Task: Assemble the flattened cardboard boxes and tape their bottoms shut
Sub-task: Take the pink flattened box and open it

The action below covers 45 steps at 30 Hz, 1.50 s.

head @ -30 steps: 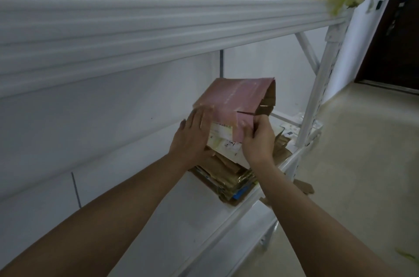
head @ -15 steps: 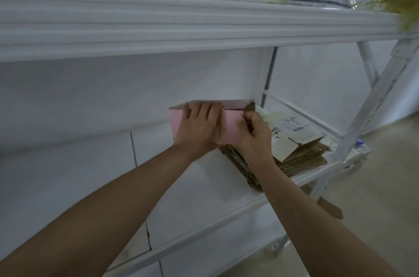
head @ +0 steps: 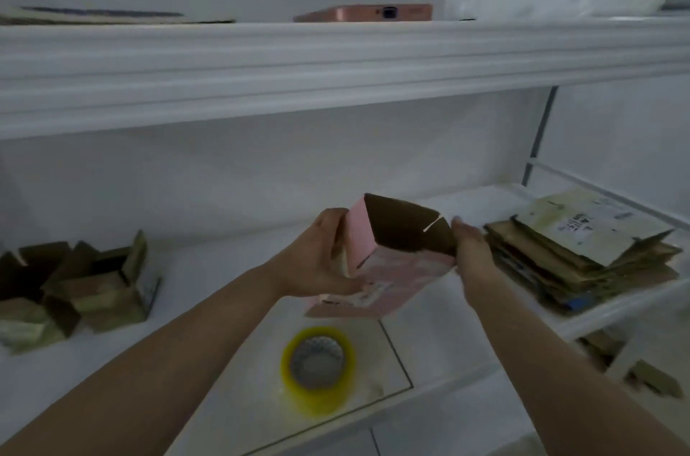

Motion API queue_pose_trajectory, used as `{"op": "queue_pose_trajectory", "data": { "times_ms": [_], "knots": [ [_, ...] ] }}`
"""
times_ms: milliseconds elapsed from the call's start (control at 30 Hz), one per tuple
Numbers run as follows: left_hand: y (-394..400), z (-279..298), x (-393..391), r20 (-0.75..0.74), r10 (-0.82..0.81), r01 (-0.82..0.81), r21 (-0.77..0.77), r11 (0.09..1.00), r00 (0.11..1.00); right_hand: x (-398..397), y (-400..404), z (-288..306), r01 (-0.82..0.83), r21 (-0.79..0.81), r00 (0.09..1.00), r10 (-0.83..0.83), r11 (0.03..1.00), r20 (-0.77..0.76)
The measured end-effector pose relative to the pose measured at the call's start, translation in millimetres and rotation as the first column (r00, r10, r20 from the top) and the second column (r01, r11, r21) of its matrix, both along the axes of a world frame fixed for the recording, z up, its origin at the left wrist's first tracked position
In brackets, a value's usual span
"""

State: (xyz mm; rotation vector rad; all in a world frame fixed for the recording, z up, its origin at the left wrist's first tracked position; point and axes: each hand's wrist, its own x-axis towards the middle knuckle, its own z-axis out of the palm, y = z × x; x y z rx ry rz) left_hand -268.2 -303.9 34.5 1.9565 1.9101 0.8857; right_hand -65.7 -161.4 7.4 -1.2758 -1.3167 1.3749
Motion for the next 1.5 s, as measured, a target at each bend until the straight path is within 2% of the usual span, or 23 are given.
{"op": "queue_pose_trajectory", "data": {
  "times_ms": [100, 200, 300, 467, 633, 833, 933, 1067, 1167, 1233, 1333, 1400, 1500],
  "knots": [
    [-58, -4, -54, 0.12, 0.021, -0.013, -0.068, 0.998, 0.993, -57, -58, -3, -0.198, -0.194, 0.959, 0.149, 0.961, -0.242],
    [-114, -9, -102, 0.248, 0.08, -0.053, -0.114, 0.992, 0.966, -99, -108, -17, -0.338, -0.297, 0.837, 0.141, 0.893, -0.528],
    [-155, -17, -135, 0.342, 0.117, -0.065, -0.158, 0.985, 0.932, -130, -148, -26, -0.433, -0.37, 0.764, 0.117, 0.822, -0.634],
    [-196, -39, -165, 0.36, 0.053, -0.022, -0.091, 0.996, 0.931, -170, -194, -29, -0.43, -0.334, 0.811, 0.196, 0.839, -0.551],
    [-237, -88, -172, 0.412, 0.074, -0.091, 0.022, 0.996, 0.908, -183, -221, -40, -0.427, -0.263, 0.859, 0.297, 0.865, -0.417],
    [-240, -91, -182, 0.389, 0.044, -0.101, 0.127, 0.987, 0.92, -198, -235, -46, -0.46, -0.312, 0.825, 0.27, 0.831, -0.496],
    [-238, -95, -185, 0.387, 0.063, -0.109, 0.098, 0.989, 0.92, -204, -236, -57, -0.427, -0.18, 0.88, 0.362, 0.886, -0.307],
    [-240, -104, -175, 0.586, 0.067, -0.123, 0.056, 0.991, 0.808, -210, -247, -64, -0.385, -0.129, 0.912, 0.356, 0.914, -0.201],
    [-237, -104, -170, 0.678, 0.079, -0.169, 0.068, 0.983, 0.731, -210, -247, -63, -0.387, -0.02, 0.901, 0.374, 0.922, -0.219],
    [-235, -103, -166, 0.709, 0.124, -0.267, 0.094, 0.959, 0.694, -211, -250, -62, -0.374, 0.025, 0.902, 0.37, 0.927, -0.222],
    [-234, -104, -162, 0.79, 0.145, -0.365, 0.105, 0.925, 0.596, -210, -255, -61, -0.315, 0.014, 0.913, 0.307, 0.949, -0.269],
    [-232, -105, -161, 0.765, 0.165, -0.38, 0.112, 0.918, 0.623, -208, -252, -59, -0.346, -0.061, 0.903, 0.314, 0.936, -0.292],
    [-228, -104, -164, 0.617, 0.24, -0.385, 0.111, 0.916, 0.749, -210, -244, -61, -0.4, -0.077, 0.887, 0.365, 0.913, -0.284]
  ]
}}
